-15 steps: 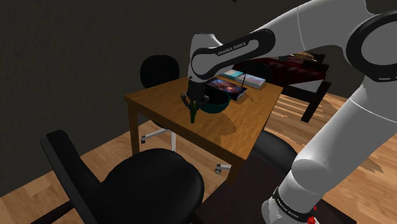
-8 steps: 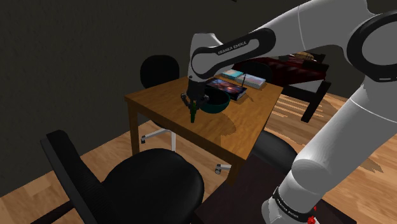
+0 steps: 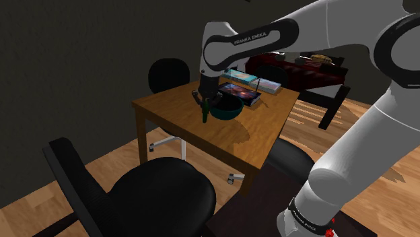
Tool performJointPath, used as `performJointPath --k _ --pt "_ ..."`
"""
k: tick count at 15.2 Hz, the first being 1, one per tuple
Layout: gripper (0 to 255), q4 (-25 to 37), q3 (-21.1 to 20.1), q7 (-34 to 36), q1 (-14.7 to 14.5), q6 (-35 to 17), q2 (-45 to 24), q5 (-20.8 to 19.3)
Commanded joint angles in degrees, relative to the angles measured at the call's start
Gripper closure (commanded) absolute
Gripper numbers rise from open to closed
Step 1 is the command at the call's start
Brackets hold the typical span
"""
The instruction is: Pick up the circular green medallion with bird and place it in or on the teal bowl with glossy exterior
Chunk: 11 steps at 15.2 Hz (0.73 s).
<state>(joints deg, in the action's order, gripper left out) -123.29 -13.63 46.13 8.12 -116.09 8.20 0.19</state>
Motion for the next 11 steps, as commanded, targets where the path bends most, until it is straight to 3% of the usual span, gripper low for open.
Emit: performJointPath --k 1,11 --pt "255 1.2 0.1 -0.2 0.0 1.7 0.5 0.1" --pt "255 7.6 0.3 -0.6 0.1 9.3 1.8 0.4"
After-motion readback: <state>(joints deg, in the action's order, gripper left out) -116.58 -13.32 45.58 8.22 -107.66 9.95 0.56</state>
